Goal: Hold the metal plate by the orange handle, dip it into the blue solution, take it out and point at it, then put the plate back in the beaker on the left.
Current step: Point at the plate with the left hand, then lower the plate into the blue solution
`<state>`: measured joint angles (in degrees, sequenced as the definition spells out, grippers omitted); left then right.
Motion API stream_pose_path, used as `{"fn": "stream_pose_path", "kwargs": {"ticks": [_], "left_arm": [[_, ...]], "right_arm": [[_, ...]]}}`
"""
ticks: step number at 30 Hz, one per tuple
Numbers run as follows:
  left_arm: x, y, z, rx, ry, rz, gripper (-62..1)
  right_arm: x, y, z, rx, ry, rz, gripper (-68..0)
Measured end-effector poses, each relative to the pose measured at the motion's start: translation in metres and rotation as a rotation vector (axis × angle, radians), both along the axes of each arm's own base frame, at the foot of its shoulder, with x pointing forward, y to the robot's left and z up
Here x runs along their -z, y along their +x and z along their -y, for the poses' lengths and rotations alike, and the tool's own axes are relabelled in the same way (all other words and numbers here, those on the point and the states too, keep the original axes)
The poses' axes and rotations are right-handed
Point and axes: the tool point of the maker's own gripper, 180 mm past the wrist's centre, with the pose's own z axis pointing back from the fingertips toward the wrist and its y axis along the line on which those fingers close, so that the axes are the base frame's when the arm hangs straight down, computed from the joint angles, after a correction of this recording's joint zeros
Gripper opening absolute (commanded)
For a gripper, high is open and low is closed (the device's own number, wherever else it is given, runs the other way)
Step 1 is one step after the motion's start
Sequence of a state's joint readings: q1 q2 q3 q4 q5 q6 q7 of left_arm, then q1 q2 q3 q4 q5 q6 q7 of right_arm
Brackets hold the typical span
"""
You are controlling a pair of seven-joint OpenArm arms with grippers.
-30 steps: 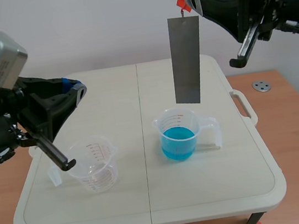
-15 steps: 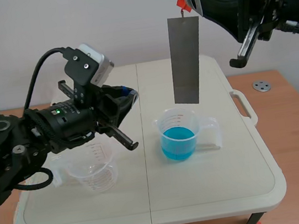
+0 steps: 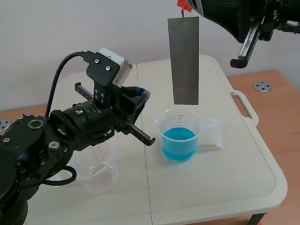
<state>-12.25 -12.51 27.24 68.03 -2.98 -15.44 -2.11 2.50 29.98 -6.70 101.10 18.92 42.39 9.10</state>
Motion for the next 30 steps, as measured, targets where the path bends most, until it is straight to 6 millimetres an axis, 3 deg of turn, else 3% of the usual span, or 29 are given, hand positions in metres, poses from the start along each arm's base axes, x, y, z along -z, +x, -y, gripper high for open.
{"fn": "stream_pose_path", "kwargs": {"ticks": [6, 30], "left_arm": [[0.0101, 0.0015, -0.0039, -0.006, 0.012, -0.022, -57.3], [0.0104, 0.0021, -0.0033, 0.007, 0.032, -0.014, -57.3]], "right_arm": [[0.0000, 0.0000, 0.0000, 0.000, 0.000, 0.000, -66.3], [0.0000, 0.0000, 0.0000, 0.000, 0.000, 0.000, -66.3]]}}
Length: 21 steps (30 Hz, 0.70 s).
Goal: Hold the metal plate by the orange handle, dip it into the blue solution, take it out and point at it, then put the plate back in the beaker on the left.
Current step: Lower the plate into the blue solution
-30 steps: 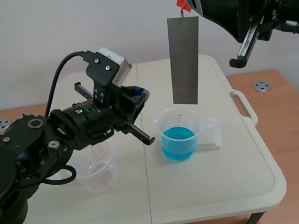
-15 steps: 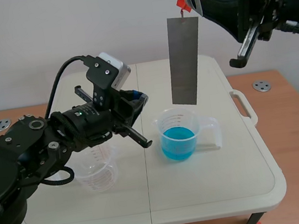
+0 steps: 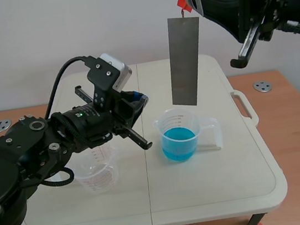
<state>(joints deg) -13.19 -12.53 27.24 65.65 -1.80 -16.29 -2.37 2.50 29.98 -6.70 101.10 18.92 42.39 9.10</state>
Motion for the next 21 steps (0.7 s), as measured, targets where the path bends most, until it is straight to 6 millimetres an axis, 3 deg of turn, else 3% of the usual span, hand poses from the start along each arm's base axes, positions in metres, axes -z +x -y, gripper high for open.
{"fn": "stream_pose_path", "kwargs": {"ticks": [8, 12, 21], "left_arm": [[0.004, 0.002, -0.011, -0.013, 0.034, 0.006, -57.3], [0.002, -0.001, -0.034, -0.042, 0.075, 0.043, -57.3], [-0.009, -0.034, -0.085, -0.074, 0.117, 0.073, -57.3]], "right_arm": [[0.000, 0.000, 0.000, 0.000, 0.000, 0.000, -66.3], [0.000, 0.000, 0.000, 0.000, 0.000, 0.000, -66.3], [0.000, 0.000, 0.000, 0.000, 0.000, 0.000, -66.3]]}}
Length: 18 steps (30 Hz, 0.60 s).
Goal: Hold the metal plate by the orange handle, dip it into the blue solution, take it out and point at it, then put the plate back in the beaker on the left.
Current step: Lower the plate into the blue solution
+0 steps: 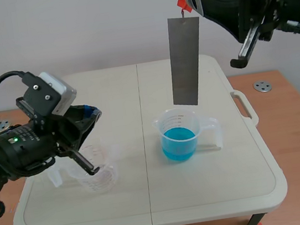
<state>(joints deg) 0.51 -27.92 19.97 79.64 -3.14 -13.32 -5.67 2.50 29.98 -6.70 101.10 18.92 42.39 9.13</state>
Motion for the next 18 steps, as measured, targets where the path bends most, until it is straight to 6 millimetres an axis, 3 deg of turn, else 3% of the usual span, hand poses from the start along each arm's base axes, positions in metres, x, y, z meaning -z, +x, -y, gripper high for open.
{"fn": "stream_pose_path", "kwargs": {"ticks": [9, 18], "left_arm": [[-0.016, -0.031, -0.049, -0.058, -0.007, 0.006, -57.3], [-0.009, -0.072, -0.084, -0.132, -0.007, -0.038, -57.3]], "right_arm": [[0.000, 0.000, 0.000, 0.000, 0.000, 0.000, -66.3], [0.000, 0.000, 0.000, 0.000, 0.003, 0.000, -66.3]]}}
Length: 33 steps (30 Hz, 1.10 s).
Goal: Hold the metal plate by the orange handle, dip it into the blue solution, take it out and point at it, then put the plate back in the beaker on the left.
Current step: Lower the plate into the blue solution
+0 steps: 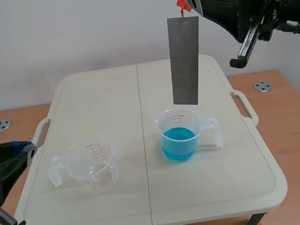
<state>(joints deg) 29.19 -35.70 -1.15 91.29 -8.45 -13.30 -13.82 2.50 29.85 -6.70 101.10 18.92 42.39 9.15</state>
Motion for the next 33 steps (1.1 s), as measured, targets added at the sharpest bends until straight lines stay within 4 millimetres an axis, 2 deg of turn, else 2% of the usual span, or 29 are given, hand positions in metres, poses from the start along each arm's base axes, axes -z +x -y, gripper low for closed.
{"fn": "stream_pose_path", "kwargs": {"ticks": [7, 19, 33], "left_arm": [[0.009, -0.032, -0.021, -0.040, -0.010, -0.045, -57.3], [0.017, -0.076, -0.044, -0.123, -0.033, -0.095, -57.3], [0.030, -0.121, -0.042, -0.165, -0.064, -0.180, -57.3]], "right_arm": [[0.001, 0.001, 0.000, 0.003, 0.015, -0.004, -66.3], [0.026, 0.012, 0.000, 0.049, 0.017, -0.049, -66.3], [0.052, 0.014, -0.007, 0.046, 0.005, -0.087, -66.3]]}}
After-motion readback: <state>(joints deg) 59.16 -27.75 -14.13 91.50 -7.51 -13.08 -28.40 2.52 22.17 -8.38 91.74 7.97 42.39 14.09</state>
